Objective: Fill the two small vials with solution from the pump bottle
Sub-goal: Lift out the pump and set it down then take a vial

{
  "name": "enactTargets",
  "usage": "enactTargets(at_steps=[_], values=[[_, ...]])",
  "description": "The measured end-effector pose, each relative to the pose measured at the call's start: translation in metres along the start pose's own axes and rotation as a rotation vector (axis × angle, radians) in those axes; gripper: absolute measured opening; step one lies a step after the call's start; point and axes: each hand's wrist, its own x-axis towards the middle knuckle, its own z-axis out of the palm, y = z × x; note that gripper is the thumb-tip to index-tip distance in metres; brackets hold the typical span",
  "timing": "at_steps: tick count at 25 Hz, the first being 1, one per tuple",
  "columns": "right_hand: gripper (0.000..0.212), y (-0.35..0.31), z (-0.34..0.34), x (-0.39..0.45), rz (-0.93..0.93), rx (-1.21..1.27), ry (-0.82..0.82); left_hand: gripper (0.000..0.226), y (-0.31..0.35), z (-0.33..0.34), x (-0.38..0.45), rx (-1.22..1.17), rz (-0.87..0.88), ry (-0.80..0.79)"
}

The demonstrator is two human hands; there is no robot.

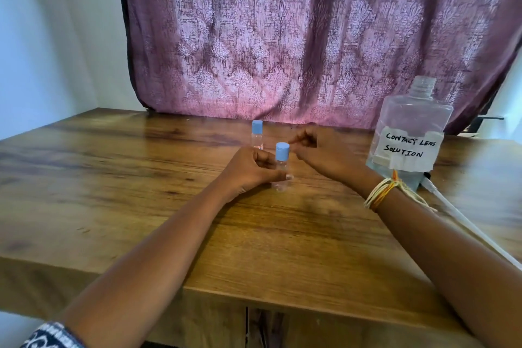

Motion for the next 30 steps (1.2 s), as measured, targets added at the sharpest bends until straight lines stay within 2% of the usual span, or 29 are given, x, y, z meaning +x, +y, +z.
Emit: enactTargets(at_steps=[2, 5, 8, 15, 21, 24, 27, 30], values=[[0.012, -0.005, -0.002, -0.001, -0.02, 0.132, 0.027, 0.011, 0.002, 0.0, -0.001, 0.014, 0.012, -0.01], [0.013, -0.01, 0.004, -0.007, -0.053, 0.159, 0.013, 0.022, 0.001, 0.001, -0.003, 0.029, 0.055, -0.036], [0.027, -0.01, 0.012, -0.009, -0.039, 0.16, 0.051, 0.015, 0.0, 0.001, -0.004, 0.012, 0.063, -0.026], [0.026, -0.007, 0.014, -0.007, -0.072, 0.299, 0.052, 0.02, -0.001, 0.005, -0.003, 0.062, 0.084, -0.001], [0.029, -0.006, 0.006, -0.008, -0.083, 0.385, -0.128, 0.021, 0.0, 0.005, -0.005, 0.039, 0.056, -0.036], [0.043, -0.005, 0.007, -0.01, -0.068, 0.379, -0.194, 0.011, -0.002, 0.006, -0.004, 0.038, 0.043, -0.039], [0.055, -0.007, 0.011, -0.01, -0.028, 0.358, -0.091, 0.011, -0.003, 0.005, -0.005, 0.014, 0.052, -0.037], [0.053, -0.007, 0.005, -0.008, -0.012, 0.406, -0.065, 0.023, -0.003, 0.004, -0.005, 0.016, 0.057, -0.042]])
